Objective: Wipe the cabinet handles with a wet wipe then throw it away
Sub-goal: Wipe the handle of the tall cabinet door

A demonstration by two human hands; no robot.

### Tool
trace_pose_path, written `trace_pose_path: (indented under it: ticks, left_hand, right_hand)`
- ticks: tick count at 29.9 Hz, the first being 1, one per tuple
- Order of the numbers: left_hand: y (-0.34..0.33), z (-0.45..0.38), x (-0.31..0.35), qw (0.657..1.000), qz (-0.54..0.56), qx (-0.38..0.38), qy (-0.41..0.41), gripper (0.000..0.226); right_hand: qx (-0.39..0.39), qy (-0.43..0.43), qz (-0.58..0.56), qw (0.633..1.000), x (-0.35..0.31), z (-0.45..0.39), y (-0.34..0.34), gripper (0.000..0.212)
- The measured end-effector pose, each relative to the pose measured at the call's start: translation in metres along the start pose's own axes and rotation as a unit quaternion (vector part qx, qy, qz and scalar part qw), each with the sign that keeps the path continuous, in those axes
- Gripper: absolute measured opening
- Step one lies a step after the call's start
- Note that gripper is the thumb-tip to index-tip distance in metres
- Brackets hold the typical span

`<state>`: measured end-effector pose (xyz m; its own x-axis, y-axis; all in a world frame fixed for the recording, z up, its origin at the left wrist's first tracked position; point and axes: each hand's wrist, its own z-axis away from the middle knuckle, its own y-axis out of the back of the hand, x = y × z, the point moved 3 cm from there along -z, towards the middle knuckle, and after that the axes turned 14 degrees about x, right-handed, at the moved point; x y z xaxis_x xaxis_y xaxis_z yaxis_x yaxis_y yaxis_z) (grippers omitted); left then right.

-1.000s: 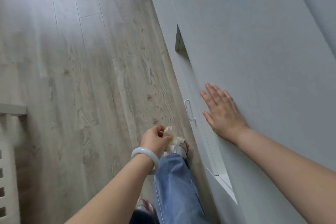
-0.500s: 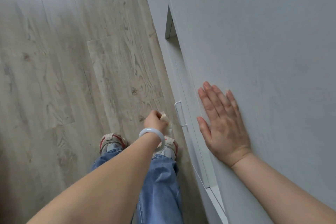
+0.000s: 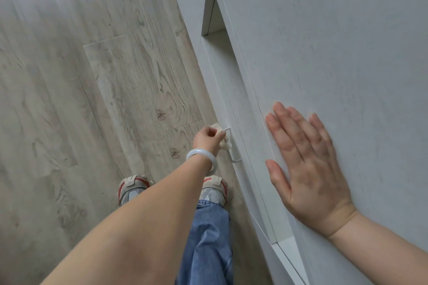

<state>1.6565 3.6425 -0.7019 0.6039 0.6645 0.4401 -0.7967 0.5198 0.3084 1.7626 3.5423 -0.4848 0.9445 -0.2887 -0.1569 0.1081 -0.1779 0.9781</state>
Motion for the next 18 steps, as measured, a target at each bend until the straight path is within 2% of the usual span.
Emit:
trace_pose_path:
  ticks: [4,6,8,9,10,12,14,16,18]
  left_hand:
    - [0.004,-0.003,-0.003,0.988,0.131,-0.03,0.075,0.019]
    - [0.005,-0.005,-0.004,0.989,0.125,-0.03,0.069,0.019]
    - [0.006,-0.009,-0.005,0.993,0.102,-0.033,0.05,0.024]
    - [0.006,-0.013,-0.006,0.994,0.095,-0.037,0.043,0.025]
    - [0.007,-0.015,-0.005,0.994,0.094,-0.044,0.039,0.025]
    - [0.006,-0.019,-0.006,0.99,0.114,-0.066,0.04,0.022]
    - [0.004,-0.024,-0.009,0.985,0.139,-0.09,0.052,0.016]
    - [0.004,-0.026,-0.011,0.98,0.151,-0.113,0.06,0.023]
    - [0.004,-0.03,-0.013,0.977,0.145,-0.144,0.06,0.032]
  right_hand:
    - [0.018,-0.013,0.022,1.0,-0.011,0.0,0.0,0.062]
    - [0.028,0.01,0.005,1.0,-0.042,0.006,-0.008,0.058]
    - [-0.01,0.044,-0.037,0.998,-0.078,0.021,-0.032,0.058]
    - [-0.039,0.022,-0.053,0.998,-0.088,0.028,-0.05,0.058]
    - [-0.061,-0.029,-0.052,0.996,-0.089,0.032,-0.069,0.057]
    - [-0.075,-0.199,-0.024,0.977,-0.07,0.033,-0.103,0.054]
    - [-0.064,-0.378,-0.003,0.924,-0.038,0.031,-0.13,0.05]
    - [-0.052,-0.456,-0.001,0.889,-0.014,0.027,-0.153,0.049]
    - [-0.009,-0.466,-0.006,0.885,-0.002,0.026,-0.178,0.048]
